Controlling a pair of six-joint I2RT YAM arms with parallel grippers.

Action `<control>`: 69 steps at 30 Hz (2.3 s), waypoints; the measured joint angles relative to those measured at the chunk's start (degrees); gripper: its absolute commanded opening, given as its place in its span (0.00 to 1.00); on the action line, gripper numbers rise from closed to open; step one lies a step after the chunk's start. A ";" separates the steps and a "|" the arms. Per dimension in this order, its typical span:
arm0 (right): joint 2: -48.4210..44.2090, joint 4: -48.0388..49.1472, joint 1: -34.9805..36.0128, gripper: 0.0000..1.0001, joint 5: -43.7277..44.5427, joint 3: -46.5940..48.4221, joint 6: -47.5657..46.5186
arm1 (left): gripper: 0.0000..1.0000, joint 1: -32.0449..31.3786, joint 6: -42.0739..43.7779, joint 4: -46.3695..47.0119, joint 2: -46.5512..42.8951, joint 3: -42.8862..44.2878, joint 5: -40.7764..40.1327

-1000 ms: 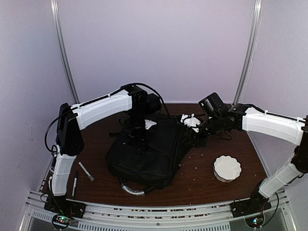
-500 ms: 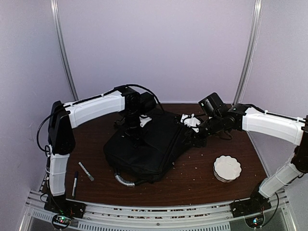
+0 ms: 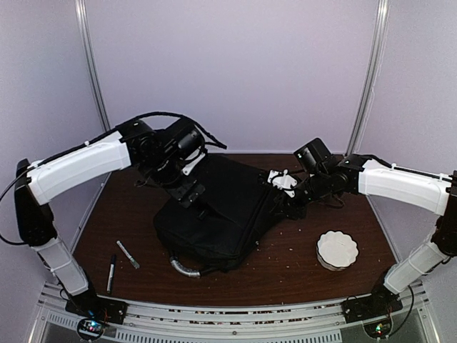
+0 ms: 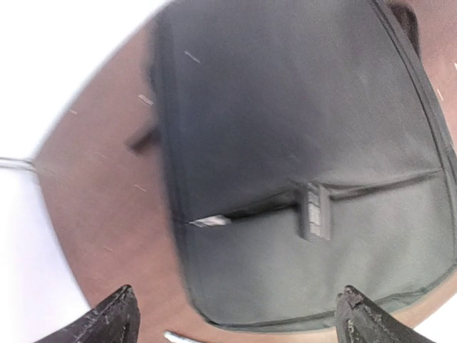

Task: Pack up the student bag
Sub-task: Place the pen in the lower front pocket of the bag, then adjust the student bag at the center of the board.

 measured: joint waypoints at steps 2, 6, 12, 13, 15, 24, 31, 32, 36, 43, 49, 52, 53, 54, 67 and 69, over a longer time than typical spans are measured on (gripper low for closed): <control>0.00 -0.07 0.00 0.47 0.00 0.00 0.00 | 0.81 -0.48 1.42 6.75 -5.22 -5.97 -5.07; 0.02 -0.20 0.00 0.47 -0.02 0.00 0.00 | 0.67 0.09 8.87 17.90 -8.55 -14.82 -6.47; 0.02 -0.31 0.00 0.47 0.00 0.00 0.00 | 0.78 -0.02 23.52 27.17 -5.05 -24.37 2.45; 0.02 -0.31 0.00 0.47 -0.02 0.00 0.00 | 0.78 -0.11 25.11 27.41 -4.92 -25.14 4.02; 0.02 -0.31 0.00 0.47 -0.02 0.00 0.00 | 0.77 -0.20 27.56 27.76 -4.85 -25.79 6.47; 1.11 -0.44 0.00 0.47 -0.04 0.02 0.00 | 0.74 -0.33 32.98 31.34 0.63 -24.50 5.38; 1.11 -0.48 0.00 0.47 -0.02 0.02 0.00 | 0.73 -1.09 35.01 30.23 6.34 -19.71 -1.86; 1.11 -0.48 0.00 0.47 -0.02 0.02 0.00 | 0.73 -1.14 35.26 30.23 7.17 -18.78 -3.19; 1.11 -0.48 0.00 0.47 -0.02 0.02 0.00 | 0.69 -0.94 36.37 30.73 9.64 -15.93 -7.15; 1.11 -0.50 0.00 0.47 -0.02 0.02 0.02 | 0.67 0.81 38.60 30.42 10.03 -14.38 -6.56; 1.11 -0.72 0.20 0.47 -0.96 0.09 0.07 | 0.66 3.10 39.52 30.14 10.58 -12.59 -4.61; 1.18 -0.74 2.73 0.46 -1.11 0.31 0.09 | 0.66 4.02 39.74 30.16 12.02 -10.36 -4.24; 1.38 -0.81 4.76 0.45 -0.85 0.66 0.00 | 0.65 4.37 39.87 30.23 12.66 -9.51 -4.07; 1.79 -0.87 7.02 0.45 -0.37 1.25 -0.26 | 0.65 4.72 39.91 30.27 13.22 -8.76 -3.82; 19.65 -0.20 23.65 0.49 10.23 20.06 -3.56 | 0.65 8.07 40.37 30.69 14.88 -4.76 1.18; 22.40 0.46 24.55 0.51 11.76 22.25 -3.80 | 0.65 8.37 40.37 30.69 14.88 -4.76 2.43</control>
